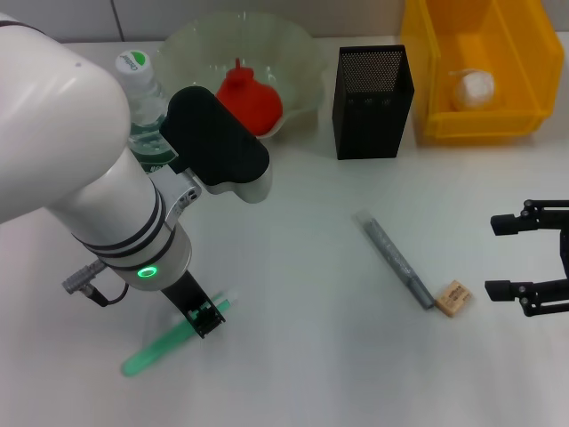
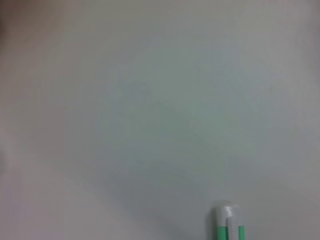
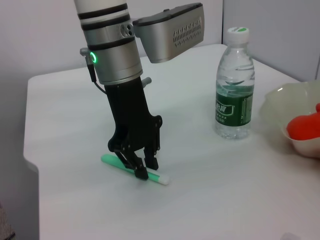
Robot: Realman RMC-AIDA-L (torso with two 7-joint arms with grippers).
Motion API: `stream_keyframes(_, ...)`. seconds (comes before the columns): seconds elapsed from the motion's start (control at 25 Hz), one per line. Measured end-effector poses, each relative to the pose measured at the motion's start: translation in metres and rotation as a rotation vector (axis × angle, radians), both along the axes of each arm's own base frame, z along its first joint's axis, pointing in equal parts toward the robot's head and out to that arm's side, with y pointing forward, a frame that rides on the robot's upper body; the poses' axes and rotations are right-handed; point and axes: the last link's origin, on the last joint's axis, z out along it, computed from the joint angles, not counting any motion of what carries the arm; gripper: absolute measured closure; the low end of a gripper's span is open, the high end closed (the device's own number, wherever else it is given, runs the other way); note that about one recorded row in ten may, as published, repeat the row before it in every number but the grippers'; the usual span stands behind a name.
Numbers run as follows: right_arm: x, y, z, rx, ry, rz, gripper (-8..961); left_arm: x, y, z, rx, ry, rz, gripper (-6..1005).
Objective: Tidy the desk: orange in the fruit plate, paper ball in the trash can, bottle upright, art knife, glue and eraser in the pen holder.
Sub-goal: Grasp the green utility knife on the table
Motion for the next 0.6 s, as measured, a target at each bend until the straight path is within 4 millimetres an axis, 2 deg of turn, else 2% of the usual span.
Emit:
stream_keyframes(0.08,-0.0003,0.0004,-0.0003,-0.001,0.001,0.001,237,0.0000,0.0000,0.0000,0.000,0.000,0.000,756)
stream_keyframes(0.6,-0.0008,0.0030,-0.0004,0.007,-0.003,0.000,240,0.0001,-0.0013,-0.0017,-0.008,0.005,-0.006,781)
